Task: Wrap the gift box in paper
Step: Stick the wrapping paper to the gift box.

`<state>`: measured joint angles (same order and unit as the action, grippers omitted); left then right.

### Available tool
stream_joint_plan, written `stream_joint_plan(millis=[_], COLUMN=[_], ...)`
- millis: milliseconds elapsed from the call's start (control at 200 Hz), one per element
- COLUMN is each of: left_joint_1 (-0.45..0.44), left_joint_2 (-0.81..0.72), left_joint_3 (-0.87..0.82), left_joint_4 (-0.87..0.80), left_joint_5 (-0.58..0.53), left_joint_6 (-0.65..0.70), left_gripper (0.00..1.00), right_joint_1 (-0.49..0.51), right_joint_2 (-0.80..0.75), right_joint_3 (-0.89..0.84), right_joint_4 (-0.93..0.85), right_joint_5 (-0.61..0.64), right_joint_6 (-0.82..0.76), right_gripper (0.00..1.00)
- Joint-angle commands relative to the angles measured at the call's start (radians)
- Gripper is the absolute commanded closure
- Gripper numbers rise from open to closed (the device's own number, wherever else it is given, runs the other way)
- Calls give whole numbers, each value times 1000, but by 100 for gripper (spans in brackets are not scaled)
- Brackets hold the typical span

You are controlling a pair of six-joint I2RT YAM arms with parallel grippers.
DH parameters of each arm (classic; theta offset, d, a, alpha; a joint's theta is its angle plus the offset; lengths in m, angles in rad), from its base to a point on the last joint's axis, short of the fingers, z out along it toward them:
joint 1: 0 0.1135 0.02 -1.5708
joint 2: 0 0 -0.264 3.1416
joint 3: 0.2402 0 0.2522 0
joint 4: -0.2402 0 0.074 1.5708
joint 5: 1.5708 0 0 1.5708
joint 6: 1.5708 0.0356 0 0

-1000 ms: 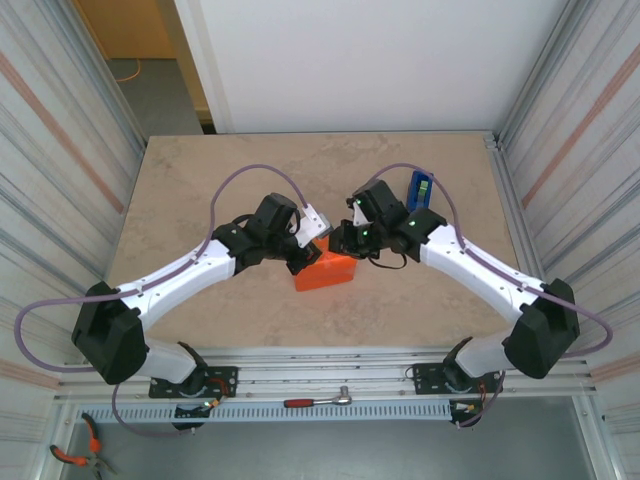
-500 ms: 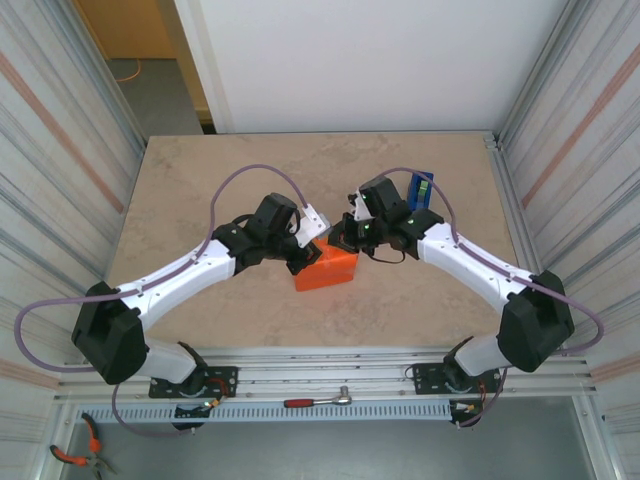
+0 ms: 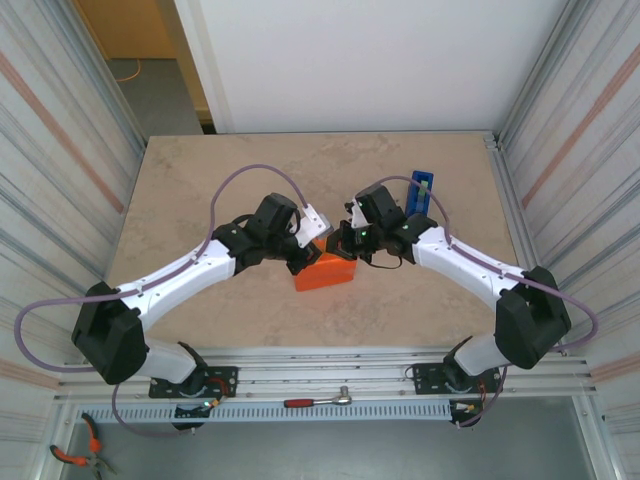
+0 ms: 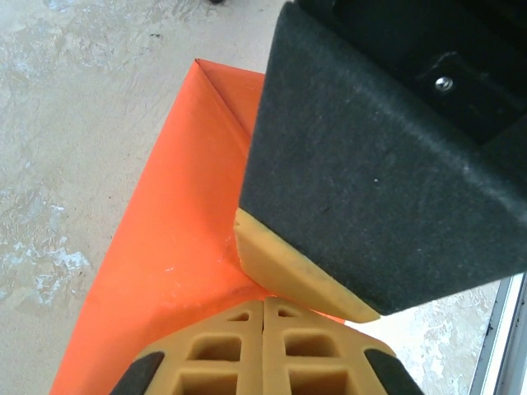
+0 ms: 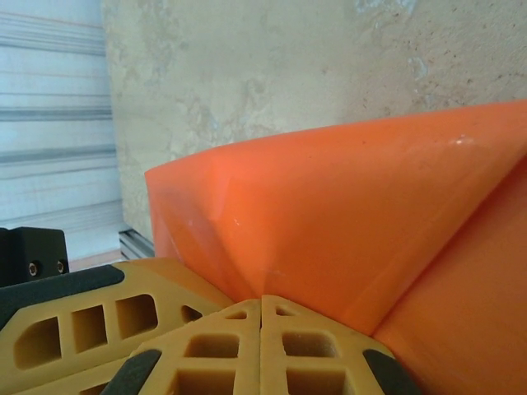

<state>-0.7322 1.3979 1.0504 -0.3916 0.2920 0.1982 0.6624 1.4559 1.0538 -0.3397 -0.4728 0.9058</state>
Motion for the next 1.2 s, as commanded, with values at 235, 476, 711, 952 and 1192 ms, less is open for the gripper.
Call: stream_joint_plan(millis=[235, 476, 711, 952, 1192], left_joint_1=[-3, -3, -3, -2, -3], left_joint_2=[28, 25, 21, 24, 27], left_joint_3=[-20, -20, -20, -20, -20], left_joint_4=[-53, -53, -55, -53, -52], left_joint_5=[6, 6, 6, 6, 6], left_joint_6=[4, 4, 4, 5, 5], left_gripper=[100, 100, 100, 100, 100], right_joint_1=[37, 63, 81, 86, 84], right_joint_2=[-39, -66, -91, -108, -105], right_joint_3=[-31, -52, -87, -119, -139], right_joint_4=[-51, -68, -69, -67, -52], right_joint_5=[-9, 9, 25, 34, 41], right_joint_6=[-12, -12, -1, 8, 16], right_gripper=[100, 100, 100, 100, 100])
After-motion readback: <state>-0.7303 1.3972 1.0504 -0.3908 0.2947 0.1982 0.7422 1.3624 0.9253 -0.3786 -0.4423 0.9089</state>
